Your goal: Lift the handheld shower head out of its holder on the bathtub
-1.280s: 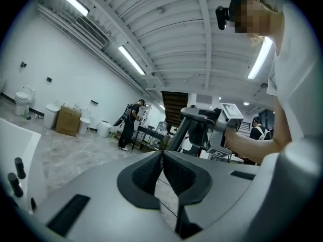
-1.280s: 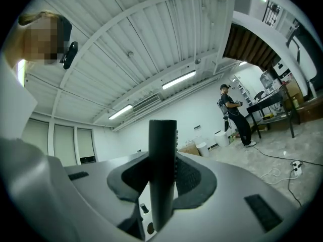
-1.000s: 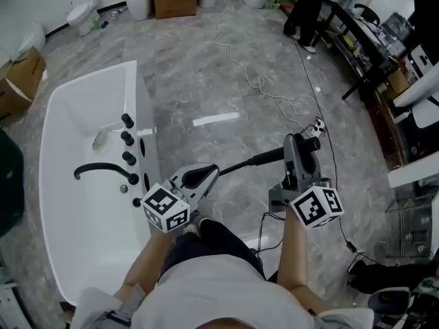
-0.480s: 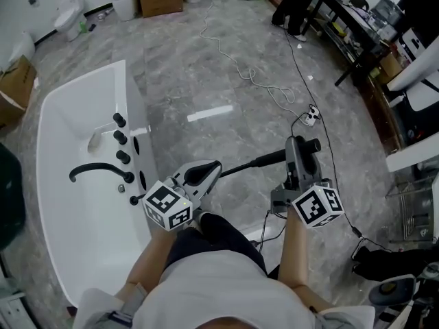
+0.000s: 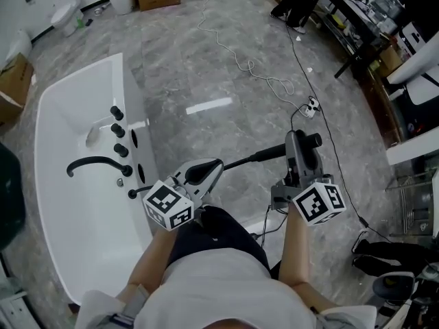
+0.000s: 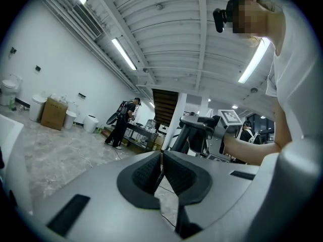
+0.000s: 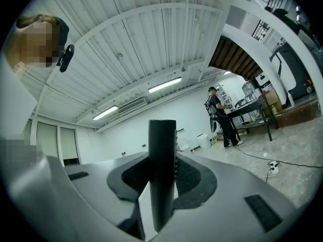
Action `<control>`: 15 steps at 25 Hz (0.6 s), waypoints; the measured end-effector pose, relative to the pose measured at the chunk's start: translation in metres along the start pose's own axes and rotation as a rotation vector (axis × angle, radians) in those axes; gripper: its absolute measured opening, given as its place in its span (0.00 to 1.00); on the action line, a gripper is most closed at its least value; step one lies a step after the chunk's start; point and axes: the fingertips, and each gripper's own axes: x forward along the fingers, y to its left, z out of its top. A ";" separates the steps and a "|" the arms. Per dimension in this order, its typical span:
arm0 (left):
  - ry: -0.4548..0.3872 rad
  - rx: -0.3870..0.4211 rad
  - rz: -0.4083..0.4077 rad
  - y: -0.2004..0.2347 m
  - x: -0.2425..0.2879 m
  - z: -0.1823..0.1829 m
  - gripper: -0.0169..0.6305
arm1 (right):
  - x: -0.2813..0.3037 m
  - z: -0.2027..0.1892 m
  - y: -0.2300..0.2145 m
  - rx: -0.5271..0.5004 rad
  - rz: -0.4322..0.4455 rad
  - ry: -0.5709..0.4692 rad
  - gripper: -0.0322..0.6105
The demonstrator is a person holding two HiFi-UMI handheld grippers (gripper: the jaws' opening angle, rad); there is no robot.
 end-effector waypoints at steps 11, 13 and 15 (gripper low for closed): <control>-0.005 -0.011 0.010 0.003 -0.006 -0.004 0.06 | 0.002 -0.002 0.006 -0.012 0.014 -0.002 0.24; -0.006 -0.009 0.010 0.004 -0.007 -0.003 0.06 | 0.003 -0.002 0.007 -0.014 0.018 -0.004 0.24; -0.007 -0.004 0.012 0.005 -0.009 -0.002 0.06 | 0.005 -0.002 0.009 -0.016 0.022 -0.007 0.24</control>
